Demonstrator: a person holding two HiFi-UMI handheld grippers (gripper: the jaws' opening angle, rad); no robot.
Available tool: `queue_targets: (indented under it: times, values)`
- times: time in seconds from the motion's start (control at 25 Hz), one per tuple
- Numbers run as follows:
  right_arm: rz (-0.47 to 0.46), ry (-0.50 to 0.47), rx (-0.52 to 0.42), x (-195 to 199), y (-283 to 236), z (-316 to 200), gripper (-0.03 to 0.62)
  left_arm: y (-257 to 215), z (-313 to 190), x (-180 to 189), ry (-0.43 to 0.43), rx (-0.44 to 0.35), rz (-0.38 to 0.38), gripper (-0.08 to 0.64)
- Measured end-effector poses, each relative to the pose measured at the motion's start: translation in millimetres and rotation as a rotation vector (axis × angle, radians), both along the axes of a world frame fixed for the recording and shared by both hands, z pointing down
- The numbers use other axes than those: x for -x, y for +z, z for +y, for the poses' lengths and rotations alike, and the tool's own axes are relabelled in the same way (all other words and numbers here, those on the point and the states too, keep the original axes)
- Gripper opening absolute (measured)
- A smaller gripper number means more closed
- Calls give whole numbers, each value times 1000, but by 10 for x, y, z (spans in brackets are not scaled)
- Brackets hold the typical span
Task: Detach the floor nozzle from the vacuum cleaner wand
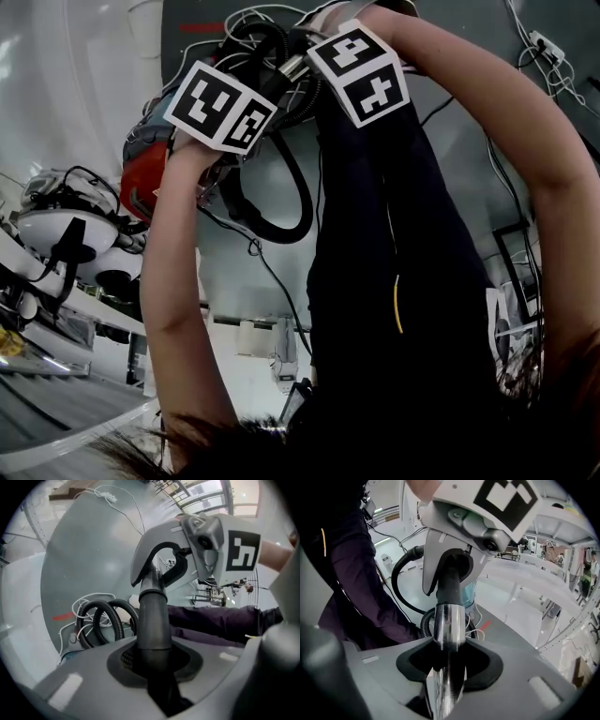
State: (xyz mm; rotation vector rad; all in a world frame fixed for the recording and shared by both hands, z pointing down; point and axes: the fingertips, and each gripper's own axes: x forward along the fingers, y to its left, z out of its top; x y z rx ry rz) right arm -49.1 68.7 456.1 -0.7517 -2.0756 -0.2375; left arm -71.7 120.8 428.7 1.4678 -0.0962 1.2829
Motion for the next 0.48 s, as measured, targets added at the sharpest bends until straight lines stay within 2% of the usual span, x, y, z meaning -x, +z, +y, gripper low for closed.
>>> queue_targets:
  times: [0.12, 0.24, 0.36, 0.48]
  values:
    - [-9, -1, -35, 2, 32, -21, 153, 5, 25, 24, 51, 95, -17, 80]
    - [15, 0, -21, -81, 136, -73, 153, -53, 146, 178, 94, 173, -49, 77]
    - [54, 39, -35, -257, 227, -292, 153, -116, 305, 407, 50, 174, -71, 75]
    - [56, 57, -47, -262, 211, -406, 153, -61, 324, 383, -2, 131, -84, 75]
